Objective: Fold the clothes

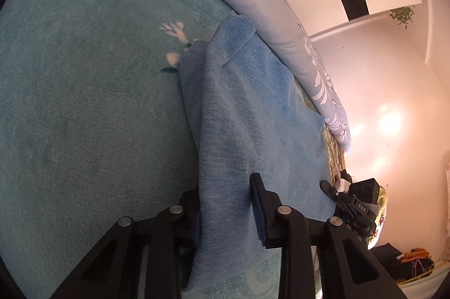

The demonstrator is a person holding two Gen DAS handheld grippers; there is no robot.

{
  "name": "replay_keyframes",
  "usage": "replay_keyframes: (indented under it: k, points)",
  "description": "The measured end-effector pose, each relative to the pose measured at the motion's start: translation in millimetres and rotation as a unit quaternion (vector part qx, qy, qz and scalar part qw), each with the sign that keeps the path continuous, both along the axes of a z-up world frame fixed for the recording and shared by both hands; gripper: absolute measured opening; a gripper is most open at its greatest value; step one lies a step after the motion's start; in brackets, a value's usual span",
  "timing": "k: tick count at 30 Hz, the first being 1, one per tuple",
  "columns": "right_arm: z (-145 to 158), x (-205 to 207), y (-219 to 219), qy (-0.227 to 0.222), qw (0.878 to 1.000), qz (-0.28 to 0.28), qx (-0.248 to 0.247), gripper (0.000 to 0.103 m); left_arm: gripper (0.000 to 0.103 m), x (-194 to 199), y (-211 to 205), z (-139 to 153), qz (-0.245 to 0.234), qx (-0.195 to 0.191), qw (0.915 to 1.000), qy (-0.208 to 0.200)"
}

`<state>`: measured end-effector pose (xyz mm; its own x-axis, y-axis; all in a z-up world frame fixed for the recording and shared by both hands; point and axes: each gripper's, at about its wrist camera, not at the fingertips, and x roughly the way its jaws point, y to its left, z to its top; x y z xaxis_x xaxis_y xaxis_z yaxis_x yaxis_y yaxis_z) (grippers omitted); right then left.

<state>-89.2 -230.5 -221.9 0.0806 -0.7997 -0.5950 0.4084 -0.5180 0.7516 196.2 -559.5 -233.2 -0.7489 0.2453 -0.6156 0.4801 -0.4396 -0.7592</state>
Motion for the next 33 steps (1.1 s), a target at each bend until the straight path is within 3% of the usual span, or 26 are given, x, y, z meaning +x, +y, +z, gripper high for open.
replay_keyframes:
  k: [5,16,22,33]
  points:
    - [15,11,3,-0.005,1.000,-0.007,-0.003,0.012,0.019,9,7,9,0.005,0.005,1.0000,-0.005]
    - [49,81,69,0.000,1.000,0.018,0.001,0.012,0.019,80,86,38,-0.041,-0.011,0.9987,-0.027]
    - [43,124,115,-0.013,1.000,0.021,-0.002,0.012,0.019,127,130,42,-0.054,-0.004,0.9984,-0.014]
    - [12,146,143,-0.045,0.999,0.001,0.000,0.012,0.019,138,150,16,-0.043,0.014,0.9988,-0.018]
